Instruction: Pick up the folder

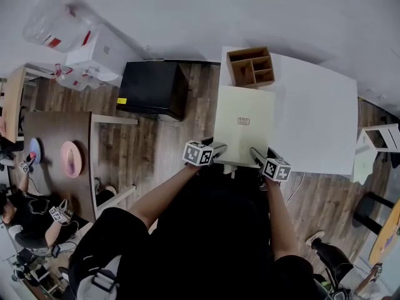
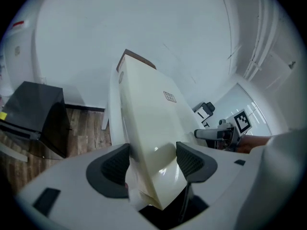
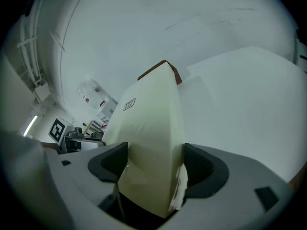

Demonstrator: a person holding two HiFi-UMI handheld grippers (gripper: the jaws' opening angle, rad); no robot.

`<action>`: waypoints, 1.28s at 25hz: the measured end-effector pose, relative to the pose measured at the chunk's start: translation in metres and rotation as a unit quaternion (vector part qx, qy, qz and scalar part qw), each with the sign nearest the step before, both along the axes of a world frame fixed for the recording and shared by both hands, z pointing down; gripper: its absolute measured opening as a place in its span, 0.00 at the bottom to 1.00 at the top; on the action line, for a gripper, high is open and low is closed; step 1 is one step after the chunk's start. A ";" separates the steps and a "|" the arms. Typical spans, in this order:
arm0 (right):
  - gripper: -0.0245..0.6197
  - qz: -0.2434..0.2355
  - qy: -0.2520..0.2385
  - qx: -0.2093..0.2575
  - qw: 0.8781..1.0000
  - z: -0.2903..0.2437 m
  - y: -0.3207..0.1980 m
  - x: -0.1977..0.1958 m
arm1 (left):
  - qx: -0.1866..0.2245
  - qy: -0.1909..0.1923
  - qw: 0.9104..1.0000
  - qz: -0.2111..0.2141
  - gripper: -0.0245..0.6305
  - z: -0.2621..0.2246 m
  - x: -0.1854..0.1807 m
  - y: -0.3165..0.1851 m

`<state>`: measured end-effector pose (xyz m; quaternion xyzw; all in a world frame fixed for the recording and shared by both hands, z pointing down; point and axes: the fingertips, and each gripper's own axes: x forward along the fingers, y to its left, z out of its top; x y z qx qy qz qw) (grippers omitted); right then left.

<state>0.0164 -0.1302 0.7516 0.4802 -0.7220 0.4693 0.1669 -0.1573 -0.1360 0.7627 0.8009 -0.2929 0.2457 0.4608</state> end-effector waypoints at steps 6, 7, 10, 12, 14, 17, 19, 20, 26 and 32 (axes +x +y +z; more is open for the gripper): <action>0.59 0.002 0.003 0.069 0.998 -0.047 -0.009 -0.008 | 0.086 0.011 0.996 0.000 0.50 -0.048 -0.006 -0.014; 0.59 0.004 0.003 0.080 0.997 -0.056 -0.011 -0.008 | 0.100 0.015 0.995 -0.001 0.50 -0.057 -0.006 -0.017; 0.59 0.011 0.008 0.114 0.993 -0.083 -0.016 -0.006 | 0.144 0.024 0.989 -0.001 0.50 -0.085 -0.004 -0.025; 0.59 0.013 0.017 0.140 0.990 -0.101 -0.021 -0.003 | 0.172 0.030 0.985 0.003 0.50 -0.103 -0.001 -0.032; 0.59 0.015 0.029 0.171 0.985 -0.122 -0.025 0.000 | 0.198 0.039 0.979 0.005 0.50 -0.121 0.002 -0.038; 0.59 0.014 0.055 0.224 0.973 -0.156 -0.031 0.002 | 0.230 0.056 0.972 -0.001 0.50 -0.148 0.005 -0.045; 0.59 0.005 0.076 0.254 0.964 -0.179 -0.035 0.000 | 0.249 0.063 0.966 -0.005 0.50 -0.164 0.005 -0.049; 0.59 -0.001 0.086 0.267 0.960 -0.188 -0.038 0.000 | 0.260 0.065 0.963 -0.006 0.50 -0.171 0.006 -0.051; 0.59 -0.004 0.122 0.322 0.939 -0.228 -0.041 -0.002 | 0.298 0.065 0.952 -0.004 0.50 -0.203 0.008 -0.060; 0.59 0.031 0.089 0.371 0.924 -0.266 -0.035 0.006 | 0.328 0.082 0.941 -0.025 0.50 -0.247 0.014 -0.057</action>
